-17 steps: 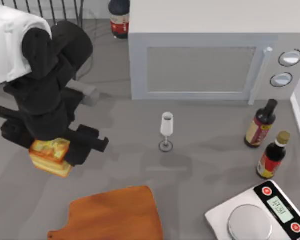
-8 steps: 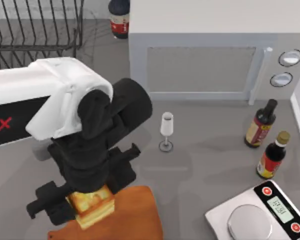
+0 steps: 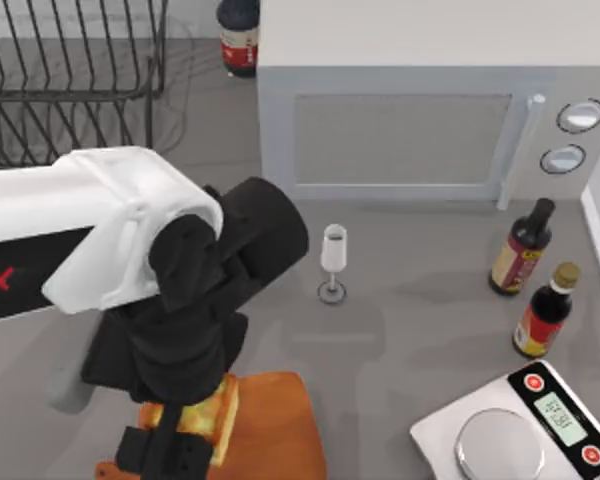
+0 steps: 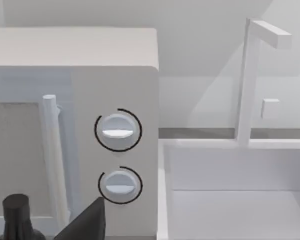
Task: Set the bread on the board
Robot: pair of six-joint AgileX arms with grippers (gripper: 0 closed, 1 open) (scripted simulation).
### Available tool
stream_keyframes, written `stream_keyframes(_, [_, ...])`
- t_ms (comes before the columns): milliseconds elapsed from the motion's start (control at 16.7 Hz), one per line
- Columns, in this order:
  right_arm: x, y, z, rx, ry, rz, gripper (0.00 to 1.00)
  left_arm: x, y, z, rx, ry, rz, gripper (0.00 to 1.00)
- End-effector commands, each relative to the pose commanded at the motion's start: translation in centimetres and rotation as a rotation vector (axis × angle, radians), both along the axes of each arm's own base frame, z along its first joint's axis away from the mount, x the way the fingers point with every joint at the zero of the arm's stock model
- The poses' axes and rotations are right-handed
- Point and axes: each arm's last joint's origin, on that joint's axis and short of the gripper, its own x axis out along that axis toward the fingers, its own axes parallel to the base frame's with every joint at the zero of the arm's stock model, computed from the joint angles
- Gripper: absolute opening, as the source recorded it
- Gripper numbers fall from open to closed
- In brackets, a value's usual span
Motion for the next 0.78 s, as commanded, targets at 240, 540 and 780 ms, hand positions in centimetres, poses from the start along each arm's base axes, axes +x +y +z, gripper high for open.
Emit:
stream_keyframes(240, [0.00, 0.00, 0.00, 0.000, 0.000, 0.000, 1.00, 0.31, 0.11, -0.08, -0.017, -0.016, 0.171, 0.00])
stream_keyframes(540, [0.00, 0.00, 0.00, 0.000, 0.000, 0.000, 1.00, 0.35, 0.14, -0.09, -0.019, -0.018, 0.188, 0.00])
stream_keyframes(780, [0.00, 0.00, 0.00, 0.000, 0.000, 0.000, 1.00, 0.32, 0.04, -0.50, -0.015, -0.014, 0.182, 0.00])
